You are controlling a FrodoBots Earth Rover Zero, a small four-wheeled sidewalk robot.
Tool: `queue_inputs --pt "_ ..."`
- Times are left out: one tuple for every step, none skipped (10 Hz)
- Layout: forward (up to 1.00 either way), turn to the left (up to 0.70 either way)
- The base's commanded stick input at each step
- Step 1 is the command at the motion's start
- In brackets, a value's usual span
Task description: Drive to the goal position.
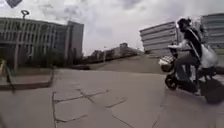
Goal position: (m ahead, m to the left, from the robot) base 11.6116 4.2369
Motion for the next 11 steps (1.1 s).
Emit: queue_inputs --pt "0.7 0.02" --pt "0.7 0.01" --pt "0.7 0.02" --pt "0.7 0.01" --pt "0.7 0.01" --pt "0.7 0.01" --pt "0.7 0.01" --pt "0.7 0.02" --pt "0.7 0.01" --pt "0.7 0.01" --pt "0.7 0.01"
